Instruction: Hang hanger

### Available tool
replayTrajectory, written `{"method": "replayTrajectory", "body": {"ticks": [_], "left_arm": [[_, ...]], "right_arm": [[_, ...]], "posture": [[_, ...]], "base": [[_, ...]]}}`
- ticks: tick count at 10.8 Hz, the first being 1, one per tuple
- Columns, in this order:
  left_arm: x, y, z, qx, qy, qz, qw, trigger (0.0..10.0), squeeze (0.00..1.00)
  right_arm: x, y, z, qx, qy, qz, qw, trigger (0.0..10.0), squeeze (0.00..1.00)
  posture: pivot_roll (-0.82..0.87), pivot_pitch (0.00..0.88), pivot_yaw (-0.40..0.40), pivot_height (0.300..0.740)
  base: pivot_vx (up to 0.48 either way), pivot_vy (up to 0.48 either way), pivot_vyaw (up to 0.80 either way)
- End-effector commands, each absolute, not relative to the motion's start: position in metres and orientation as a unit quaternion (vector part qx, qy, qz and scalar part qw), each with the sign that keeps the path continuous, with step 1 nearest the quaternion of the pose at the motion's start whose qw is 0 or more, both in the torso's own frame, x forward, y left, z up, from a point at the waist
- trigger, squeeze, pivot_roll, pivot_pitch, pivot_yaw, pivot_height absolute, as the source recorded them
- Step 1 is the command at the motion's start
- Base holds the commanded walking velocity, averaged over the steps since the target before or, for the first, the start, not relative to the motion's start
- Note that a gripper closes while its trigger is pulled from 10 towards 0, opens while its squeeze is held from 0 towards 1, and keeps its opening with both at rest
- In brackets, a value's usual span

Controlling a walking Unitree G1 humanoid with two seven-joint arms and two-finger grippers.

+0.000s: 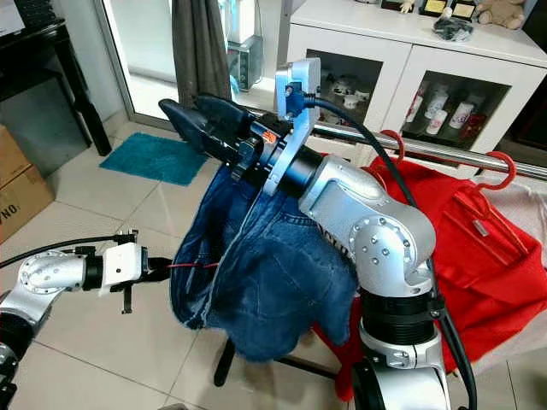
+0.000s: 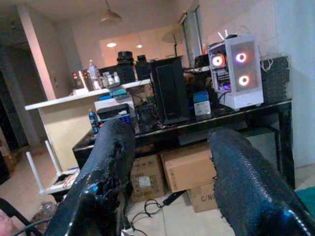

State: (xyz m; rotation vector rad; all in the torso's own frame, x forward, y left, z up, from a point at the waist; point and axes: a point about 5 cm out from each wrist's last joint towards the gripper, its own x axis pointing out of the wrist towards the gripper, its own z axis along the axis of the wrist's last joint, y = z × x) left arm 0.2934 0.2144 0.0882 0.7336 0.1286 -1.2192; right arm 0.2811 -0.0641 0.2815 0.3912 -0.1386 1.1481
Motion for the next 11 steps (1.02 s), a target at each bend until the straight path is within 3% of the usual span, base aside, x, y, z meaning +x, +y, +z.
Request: {"method": "replayTrajectory", "body": {"ticks": [1, 4, 8, 10, 11], "left_arm": [[0.298, 0.214, 0.095, 0.342, 0.048, -0.558, 0.755, 0.0, 0.00], [0.298, 0.216, 0.096, 0.334, 0.047, -0.555, 0.761, 0.0, 0.00], [0.291, 0.235, 0.131, 0.345, 0.043, -0.560, 0.752, 0.0, 0.00], [0.294, 0.238, 0.153, 0.348, 0.038, -0.559, 0.751, 0.0, 0.00], [0.295, 0.238, 0.160, 0.345, 0.041, -0.558, 0.753, 0.0, 0.00]], "right_arm": [[0.280, -0.064, 0.291, 0.179, -0.086, 0.543, 0.816, 0.0, 1.00], [0.281, -0.065, 0.289, 0.179, -0.083, 0.542, 0.817, 0.0, 1.00], [0.289, -0.075, 0.254, 0.184, -0.035, 0.495, 0.848, 0.7, 1.00], [0.290, -0.070, 0.235, 0.164, -0.001, 0.495, 0.853, 2.9, 1.00], [0.293, -0.066, 0.220, 0.141, 0.024, 0.480, 0.866, 10.0, 1.00]], "posture": [[-0.09, 0.000, -0.001, 0.740], [-0.10, 0.000, 0.001, 0.740], [-0.08, 0.000, -0.024, 0.740], [-0.06, 0.000, -0.042, 0.740], [-0.05, 0.000, -0.044, 0.740]], "base": [[0.000, 0.000, 0.00], [0.000, 0.000, 0.00], [0.000, 0.000, 0.00], [0.000, 0.000, 0.00], [0.000, 0.000, 0.00]]}}
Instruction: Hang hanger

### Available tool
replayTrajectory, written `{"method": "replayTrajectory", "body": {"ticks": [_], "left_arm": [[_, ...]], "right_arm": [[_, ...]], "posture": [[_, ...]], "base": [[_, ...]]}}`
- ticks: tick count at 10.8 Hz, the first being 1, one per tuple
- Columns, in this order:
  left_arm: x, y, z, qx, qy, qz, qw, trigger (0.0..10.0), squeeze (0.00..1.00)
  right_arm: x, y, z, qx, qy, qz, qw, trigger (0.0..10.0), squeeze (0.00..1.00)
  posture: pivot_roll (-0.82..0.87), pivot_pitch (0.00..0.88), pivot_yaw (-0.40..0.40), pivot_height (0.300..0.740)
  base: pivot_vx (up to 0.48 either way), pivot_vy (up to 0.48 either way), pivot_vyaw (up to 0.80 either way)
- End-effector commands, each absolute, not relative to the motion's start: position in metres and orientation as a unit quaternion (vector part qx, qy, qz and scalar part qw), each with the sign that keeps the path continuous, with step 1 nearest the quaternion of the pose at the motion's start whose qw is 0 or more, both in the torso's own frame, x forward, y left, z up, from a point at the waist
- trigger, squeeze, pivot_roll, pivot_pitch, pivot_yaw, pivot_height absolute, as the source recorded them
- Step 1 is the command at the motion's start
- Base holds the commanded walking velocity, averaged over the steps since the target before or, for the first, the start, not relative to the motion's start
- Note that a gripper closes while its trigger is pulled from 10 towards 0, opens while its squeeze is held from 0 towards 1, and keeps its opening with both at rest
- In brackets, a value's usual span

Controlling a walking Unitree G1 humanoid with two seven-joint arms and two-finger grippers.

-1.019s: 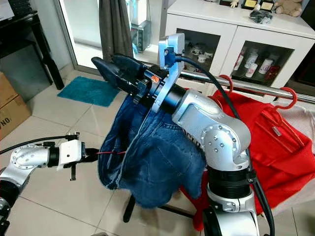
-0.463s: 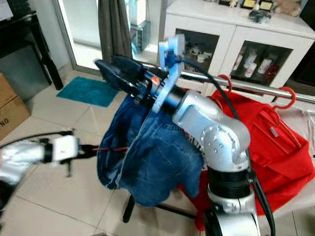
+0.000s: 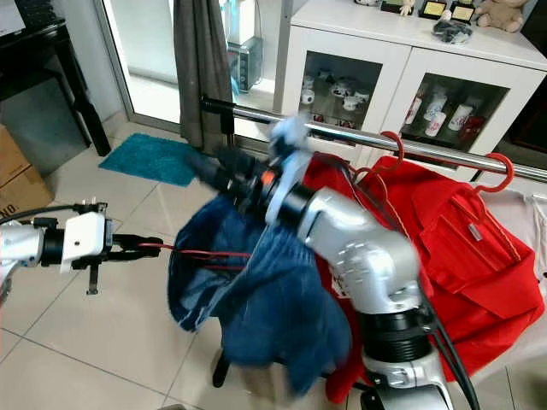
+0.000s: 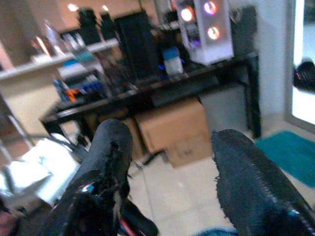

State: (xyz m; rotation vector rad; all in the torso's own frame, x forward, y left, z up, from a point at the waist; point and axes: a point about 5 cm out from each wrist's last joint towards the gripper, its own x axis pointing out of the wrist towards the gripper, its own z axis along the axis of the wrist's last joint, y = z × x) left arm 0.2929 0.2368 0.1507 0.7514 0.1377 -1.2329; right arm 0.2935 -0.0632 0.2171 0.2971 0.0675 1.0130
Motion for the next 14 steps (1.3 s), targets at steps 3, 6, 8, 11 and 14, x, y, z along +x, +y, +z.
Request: {"method": "replayTrajectory", "body": {"ticks": [3, 6, 8, 11, 14], "left_arm": [[0.291, 0.244, 0.162, 0.340, 0.079, -0.559, 0.752, 0.0, 0.00], [0.291, 0.244, 0.165, 0.339, 0.090, -0.556, 0.754, 0.0, 0.00], [0.291, 0.244, 0.166, 0.342, 0.091, -0.556, 0.752, 0.0, 0.00], [0.291, 0.238, 0.170, 0.355, 0.089, -0.579, 0.729, 0.0, 0.00], [0.295, 0.214, 0.186, 0.381, 0.074, -0.631, 0.672, 0.0, 0.00]], "right_arm": [[0.293, -0.062, 0.210, 0.131, 0.033, 0.476, 0.869, 10.0, 1.00], [0.291, -0.064, 0.207, 0.132, 0.030, 0.481, 0.866, 10.0, 1.00], [0.292, -0.068, 0.210, 0.113, 0.015, 0.483, 0.868, 10.0, 1.00], [0.285, -0.083, 0.204, -0.076, 0.026, 0.537, 0.840, 10.0, 1.00], [0.277, -0.057, 0.179, -0.169, 0.063, 0.589, 0.788, 10.0, 0.00]], "posture": [[-0.05, 0.000, -0.031, 0.740], [-0.05, 0.000, -0.024, 0.740], [-0.05, 0.000, -0.025, 0.740], [-0.05, 0.000, -0.031, 0.740], [-0.04, 0.000, -0.028, 0.740]], "base": [[0.000, 0.000, 0.00], [0.000, 0.000, 0.00], [0.000, 0.000, 0.00], [0.000, 0.000, 0.00], [0.000, 0.000, 0.00]]}}
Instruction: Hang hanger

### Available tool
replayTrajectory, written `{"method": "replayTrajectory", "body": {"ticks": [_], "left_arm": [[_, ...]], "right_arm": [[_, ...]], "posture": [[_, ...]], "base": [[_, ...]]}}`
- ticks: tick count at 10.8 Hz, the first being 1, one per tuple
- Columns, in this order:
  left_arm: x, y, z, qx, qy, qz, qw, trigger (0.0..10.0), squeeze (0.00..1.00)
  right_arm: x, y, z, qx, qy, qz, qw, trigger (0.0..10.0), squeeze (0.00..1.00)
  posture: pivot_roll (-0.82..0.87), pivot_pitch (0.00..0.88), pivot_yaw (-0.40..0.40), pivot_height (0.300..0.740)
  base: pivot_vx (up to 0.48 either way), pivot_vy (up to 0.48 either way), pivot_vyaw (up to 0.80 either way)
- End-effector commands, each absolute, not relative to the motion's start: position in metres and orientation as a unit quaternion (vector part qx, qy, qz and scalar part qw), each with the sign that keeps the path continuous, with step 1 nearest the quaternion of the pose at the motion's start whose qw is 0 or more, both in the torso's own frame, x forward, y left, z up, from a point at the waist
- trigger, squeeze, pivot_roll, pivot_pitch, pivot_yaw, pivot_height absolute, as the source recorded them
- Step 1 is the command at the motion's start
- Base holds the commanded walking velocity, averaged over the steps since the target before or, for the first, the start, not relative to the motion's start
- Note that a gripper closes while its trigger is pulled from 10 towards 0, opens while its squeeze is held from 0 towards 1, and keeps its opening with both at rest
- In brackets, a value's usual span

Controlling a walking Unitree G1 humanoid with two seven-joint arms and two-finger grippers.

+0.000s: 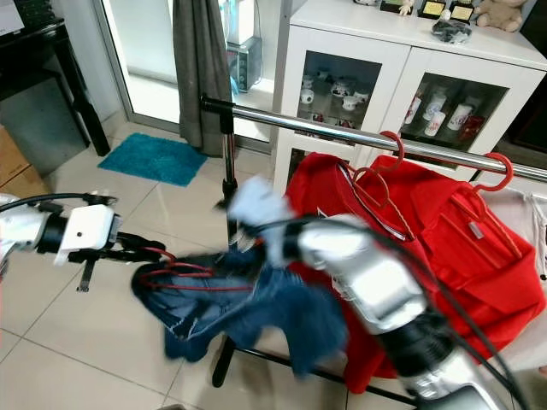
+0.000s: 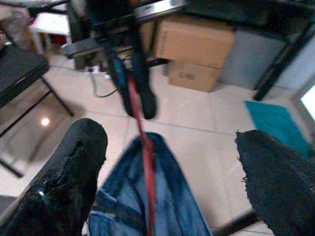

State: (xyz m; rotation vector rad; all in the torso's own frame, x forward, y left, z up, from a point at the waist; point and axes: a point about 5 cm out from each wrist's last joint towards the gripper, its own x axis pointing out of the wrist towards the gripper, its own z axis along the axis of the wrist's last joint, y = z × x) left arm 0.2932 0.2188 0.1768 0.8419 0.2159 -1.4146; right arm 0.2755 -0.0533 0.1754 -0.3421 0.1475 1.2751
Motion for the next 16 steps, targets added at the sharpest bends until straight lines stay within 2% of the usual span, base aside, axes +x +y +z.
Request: {"method": "replayTrajectory", "body": {"ticks": [1, 5, 6, 7, 10, 16], "left_arm": [[0.296, 0.210, 0.190, 0.390, 0.071, -0.637, 0.662, 0.0, 0.00], [0.299, 0.198, 0.195, 0.394, 0.065, -0.653, 0.644, 0.0, 0.00], [0.300, 0.195, 0.197, 0.394, 0.060, -0.655, 0.642, 0.0, 0.00], [0.300, 0.194, 0.198, 0.395, 0.059, -0.655, 0.641, 0.0, 0.00], [0.300, 0.189, 0.204, 0.399, 0.049, -0.660, 0.635, 0.0, 0.00], [0.304, 0.192, 0.208, 0.406, 0.049, -0.655, 0.635, 0.0, 0.00]], "right_arm": [[0.275, -0.048, 0.171, -0.166, 0.082, 0.600, 0.778, 10.0, 0.00], [0.266, -0.031, 0.140, -0.133, 0.165, 0.615, 0.760, 10.0, 0.00], [0.268, -0.027, 0.128, -0.118, 0.204, 0.596, 0.767, 4.6, 0.00], [0.269, -0.026, 0.123, -0.117, 0.219, 0.586, 0.771, 0.0, 0.00], [0.282, -0.021, 0.108, -0.110, 0.251, 0.531, 0.802, 0.0, 0.00], [0.285, -0.020, 0.108, -0.100, 0.245, 0.527, 0.808, 0.0, 0.00]], "posture": [[-0.04, 0.000, -0.028, 0.740], [-0.04, 0.000, -0.023, 0.740], [-0.04, 0.000, -0.023, 0.740], [-0.04, 0.000, -0.024, 0.740], [-0.04, 0.000, -0.023, 0.740], [-0.04, 0.000, -0.011, 0.740]], "base": [[0.000, 0.000, 0.00], [0.000, 0.000, 0.00], [0.000, 0.000, 0.00], [0.000, 0.000, 0.00], [0.000, 0.000, 0.00], [0.000, 0.000, 0.00]]}}
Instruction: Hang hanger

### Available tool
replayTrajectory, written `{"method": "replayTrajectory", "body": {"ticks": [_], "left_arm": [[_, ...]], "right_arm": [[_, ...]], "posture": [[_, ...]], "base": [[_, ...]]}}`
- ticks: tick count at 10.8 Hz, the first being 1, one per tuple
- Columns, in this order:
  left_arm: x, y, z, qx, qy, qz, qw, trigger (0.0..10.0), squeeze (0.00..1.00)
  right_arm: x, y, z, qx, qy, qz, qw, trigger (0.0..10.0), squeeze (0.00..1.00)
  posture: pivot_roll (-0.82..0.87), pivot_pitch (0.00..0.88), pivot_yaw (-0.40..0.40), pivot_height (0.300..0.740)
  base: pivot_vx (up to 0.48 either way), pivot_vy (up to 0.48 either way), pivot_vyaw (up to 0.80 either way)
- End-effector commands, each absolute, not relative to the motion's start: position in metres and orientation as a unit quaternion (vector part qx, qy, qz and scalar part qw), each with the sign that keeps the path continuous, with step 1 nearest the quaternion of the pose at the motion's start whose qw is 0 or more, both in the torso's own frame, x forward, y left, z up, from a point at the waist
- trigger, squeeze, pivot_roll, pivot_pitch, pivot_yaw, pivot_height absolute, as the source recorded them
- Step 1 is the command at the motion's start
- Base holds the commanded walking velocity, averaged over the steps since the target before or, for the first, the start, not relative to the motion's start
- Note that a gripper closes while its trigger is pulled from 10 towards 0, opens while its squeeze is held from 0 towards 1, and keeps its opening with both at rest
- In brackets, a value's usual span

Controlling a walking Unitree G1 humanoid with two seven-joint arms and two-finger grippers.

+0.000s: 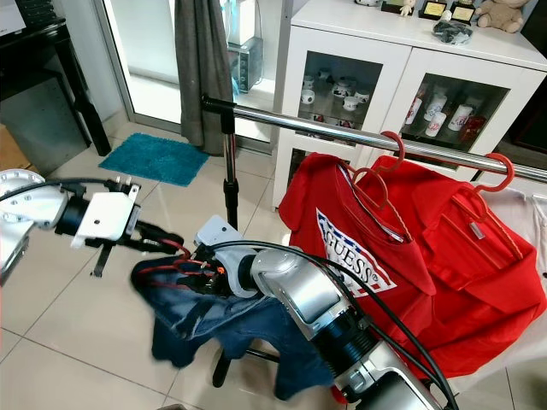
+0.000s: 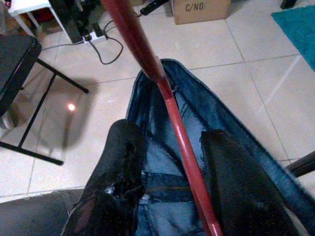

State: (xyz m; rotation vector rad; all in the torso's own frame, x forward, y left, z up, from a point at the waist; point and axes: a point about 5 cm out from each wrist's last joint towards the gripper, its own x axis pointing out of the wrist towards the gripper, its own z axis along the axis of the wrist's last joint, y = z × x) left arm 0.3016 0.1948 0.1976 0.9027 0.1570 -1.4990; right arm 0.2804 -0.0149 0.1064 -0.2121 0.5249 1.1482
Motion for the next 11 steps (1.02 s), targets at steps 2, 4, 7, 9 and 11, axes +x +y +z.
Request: {"method": "replayTrajectory", "body": {"ticks": [2, 4, 7, 9, 11], "left_arm": [[0.305, 0.192, 0.209, 0.407, 0.047, -0.652, 0.638, 0.0, 0.00], [0.306, 0.192, 0.210, 0.408, 0.043, -0.651, 0.639, 0.0, 0.00], [0.310, 0.191, 0.213, 0.410, 0.028, -0.640, 0.650, 10.0, 0.00], [0.310, 0.194, 0.218, 0.386, 0.027, -0.641, 0.663, 10.0, 1.00], [0.306, 0.199, 0.230, 0.348, 0.001, -0.633, 0.691, 10.0, 1.00]], "right_arm": [[0.288, -0.023, 0.110, -0.069, 0.238, 0.516, 0.820, 0.0, 0.00], [0.289, -0.027, 0.110, -0.059, 0.232, 0.512, 0.825, 0.0, 0.00], [0.296, -0.038, 0.113, -0.030, 0.212, 0.488, 0.846, 0.0, 0.00], [0.299, -0.046, 0.112, -0.027, 0.208, 0.471, 0.857, 0.0, 0.00], [0.302, -0.061, 0.108, -0.024, 0.209, 0.445, 0.870, 0.0, 0.00]], "posture": [[-0.04, 0.000, -0.007, 0.740], [-0.04, 0.000, -0.003, 0.740], [-0.04, 0.000, 0.002, 0.740], [-0.04, 0.000, 0.001, 0.740], [-0.03, 0.000, 0.002, 0.740]], "base": [[0.000, 0.000, 0.00], [0.000, 0.000, 0.00], [0.000, 0.000, 0.00], [0.000, 0.000, 0.00], [0.000, 0.000, 0.00]]}}
